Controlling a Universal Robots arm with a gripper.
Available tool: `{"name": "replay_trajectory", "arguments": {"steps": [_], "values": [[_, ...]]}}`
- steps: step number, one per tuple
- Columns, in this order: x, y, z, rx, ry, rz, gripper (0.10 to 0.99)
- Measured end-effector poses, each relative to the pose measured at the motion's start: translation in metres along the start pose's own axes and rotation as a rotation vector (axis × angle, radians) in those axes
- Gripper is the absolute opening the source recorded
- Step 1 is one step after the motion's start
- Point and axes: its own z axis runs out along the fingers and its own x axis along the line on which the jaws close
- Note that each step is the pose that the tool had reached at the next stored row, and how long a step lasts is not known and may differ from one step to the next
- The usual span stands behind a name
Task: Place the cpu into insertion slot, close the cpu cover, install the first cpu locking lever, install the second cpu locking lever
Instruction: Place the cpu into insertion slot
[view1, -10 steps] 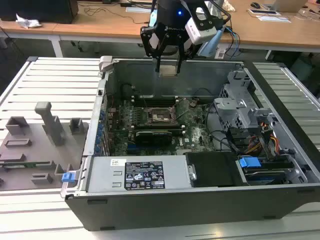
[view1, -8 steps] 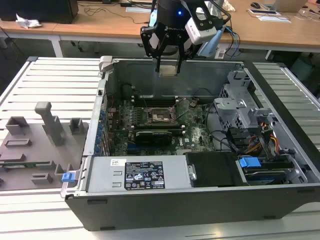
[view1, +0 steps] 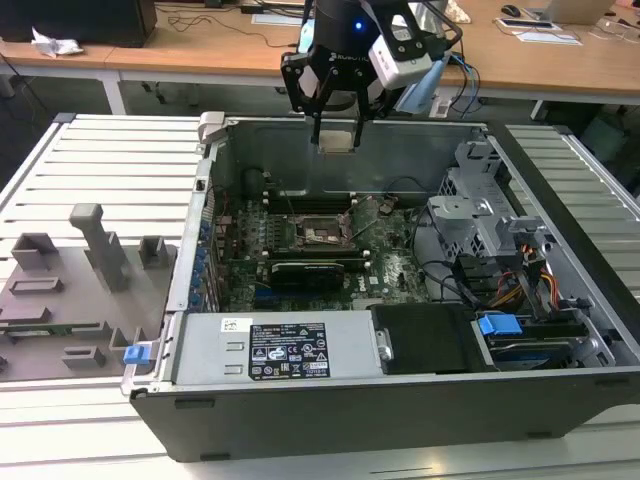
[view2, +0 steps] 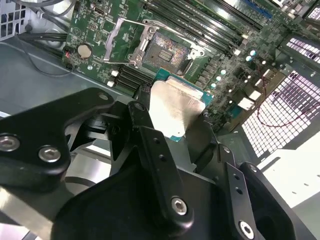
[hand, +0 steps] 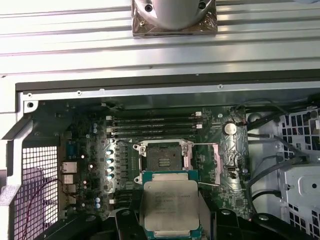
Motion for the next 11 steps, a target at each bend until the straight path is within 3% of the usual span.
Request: {"name": "replay_trajectory", "arguments": {"steps": [11], "values": [[0.0, 0.0, 0.0, -0.001, -0.0048, 0.054, 0.529]]}}
